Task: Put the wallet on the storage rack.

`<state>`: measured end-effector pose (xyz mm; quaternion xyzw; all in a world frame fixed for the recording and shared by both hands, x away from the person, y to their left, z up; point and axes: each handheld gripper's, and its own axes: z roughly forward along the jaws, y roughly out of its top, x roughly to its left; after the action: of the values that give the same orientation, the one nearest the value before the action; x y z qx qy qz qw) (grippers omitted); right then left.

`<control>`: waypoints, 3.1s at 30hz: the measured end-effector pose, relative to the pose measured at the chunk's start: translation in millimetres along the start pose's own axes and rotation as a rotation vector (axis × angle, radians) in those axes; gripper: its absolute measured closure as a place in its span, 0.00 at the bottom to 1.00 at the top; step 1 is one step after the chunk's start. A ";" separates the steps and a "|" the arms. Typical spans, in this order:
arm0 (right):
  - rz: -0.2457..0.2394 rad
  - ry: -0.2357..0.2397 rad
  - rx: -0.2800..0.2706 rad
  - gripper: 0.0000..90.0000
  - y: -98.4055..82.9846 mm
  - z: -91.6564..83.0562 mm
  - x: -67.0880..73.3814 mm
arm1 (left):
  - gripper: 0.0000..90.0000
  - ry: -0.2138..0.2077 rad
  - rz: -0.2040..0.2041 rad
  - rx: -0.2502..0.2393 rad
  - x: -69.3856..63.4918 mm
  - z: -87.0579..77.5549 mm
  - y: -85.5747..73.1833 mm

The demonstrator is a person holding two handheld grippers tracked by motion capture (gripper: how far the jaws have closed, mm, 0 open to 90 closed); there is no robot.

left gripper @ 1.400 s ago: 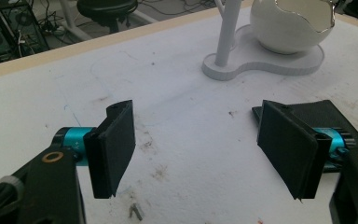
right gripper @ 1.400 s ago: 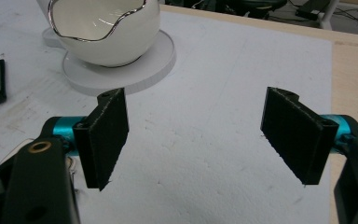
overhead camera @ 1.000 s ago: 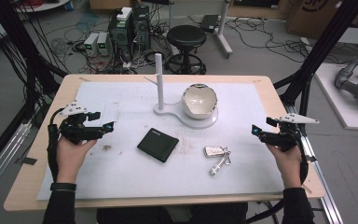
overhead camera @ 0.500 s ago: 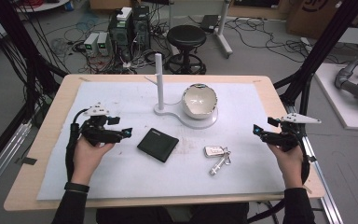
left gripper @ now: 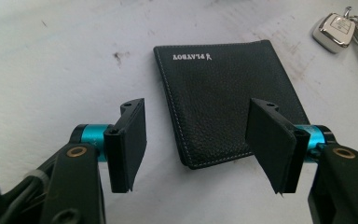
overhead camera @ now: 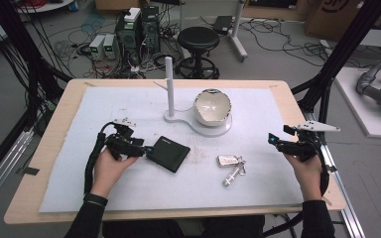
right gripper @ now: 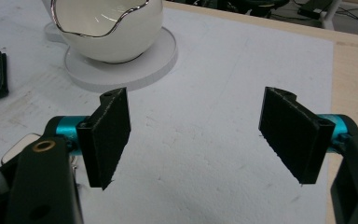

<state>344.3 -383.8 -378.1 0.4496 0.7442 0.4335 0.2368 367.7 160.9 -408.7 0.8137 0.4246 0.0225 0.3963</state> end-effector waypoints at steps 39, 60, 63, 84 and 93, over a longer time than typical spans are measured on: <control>-0.023 0.007 0.025 0.29 -1.1 3.2 4.1 | 0.80 -0.084 -0.170 -0.043 -2.9 33.9 -14.4; -0.026 -0.002 0.016 0.29 -1.4 0.4 1.3 | 0.90 -0.212 -0.010 -0.241 -23.4 10.2 1.6; -0.024 -0.003 0.016 0.29 -1.1 -0.2 1.3 | 0.91 -0.204 0.028 -0.257 -28.4 6.5 5.7; -0.019 -0.008 0.003 0.29 -1.2 -4.8 0.6 | 0.91 -0.201 0.138 -0.476 -62.2 -12.1 75.0; -0.007 -0.020 -0.014 0.29 -4.7 -15.3 -4.0 | 0.91 -0.132 0.170 -0.542 -72.8 8.0 126.2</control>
<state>332.7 -395.0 -374.5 0.4497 0.7404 0.4332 0.2490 409.2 63.2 -308.6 0.7106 0.3066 0.1153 0.6227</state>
